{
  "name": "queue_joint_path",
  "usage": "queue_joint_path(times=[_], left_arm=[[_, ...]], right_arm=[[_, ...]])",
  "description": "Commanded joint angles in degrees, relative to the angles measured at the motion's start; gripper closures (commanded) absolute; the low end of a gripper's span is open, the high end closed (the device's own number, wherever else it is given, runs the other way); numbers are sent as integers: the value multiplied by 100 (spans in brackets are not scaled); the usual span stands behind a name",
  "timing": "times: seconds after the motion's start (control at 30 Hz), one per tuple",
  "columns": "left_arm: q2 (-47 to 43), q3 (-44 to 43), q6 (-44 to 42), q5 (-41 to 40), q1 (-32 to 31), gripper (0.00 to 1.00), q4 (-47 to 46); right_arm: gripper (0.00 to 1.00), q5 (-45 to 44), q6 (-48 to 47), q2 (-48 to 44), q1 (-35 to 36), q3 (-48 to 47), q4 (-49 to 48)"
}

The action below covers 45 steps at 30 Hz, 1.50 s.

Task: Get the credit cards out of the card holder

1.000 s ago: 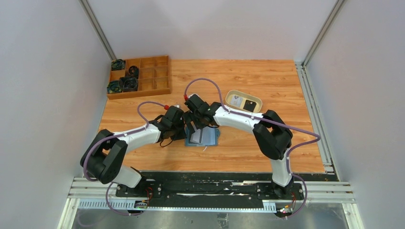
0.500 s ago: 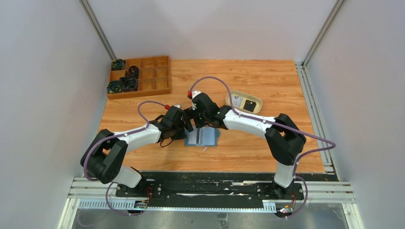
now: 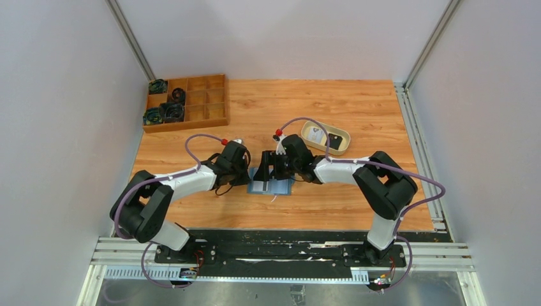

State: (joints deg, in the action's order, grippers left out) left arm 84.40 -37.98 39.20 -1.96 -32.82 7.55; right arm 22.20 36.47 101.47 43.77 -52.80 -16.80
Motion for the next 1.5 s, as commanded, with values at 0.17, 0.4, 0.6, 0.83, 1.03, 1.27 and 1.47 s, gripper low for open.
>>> queue_joint_path(times=[0.17, 0.4, 0.6, 0.83, 1.03, 1.27, 1.47], left_arm=[[288, 140, -88, -270, -38, 100, 206], [321, 194, -88, -261, -44, 100, 158], [320, 200, -80, -252, -46, 100, 132], [263, 236, -88, -285, -42, 100, 153], [242, 278, -97, -331, -41, 100, 168], [296, 282, -114, -313, -45, 100, 131], [296, 267, -141, -356, -47, 100, 164]], right_arm=[[22, 757, 1245, 211, 18, 381, -1124], [23, 755, 1451, 60, 25, 454, -1318], [24, 881, 1827, 295, 58, 404, -1862], [28, 1009, 2135, 899, 209, 149, -1998], [30, 925, 2000, 680, 157, 265, -1702], [30, 850, 1700, 155, -155, 545, -1312], [31, 848, 1531, -118, -401, 821, -1116]])
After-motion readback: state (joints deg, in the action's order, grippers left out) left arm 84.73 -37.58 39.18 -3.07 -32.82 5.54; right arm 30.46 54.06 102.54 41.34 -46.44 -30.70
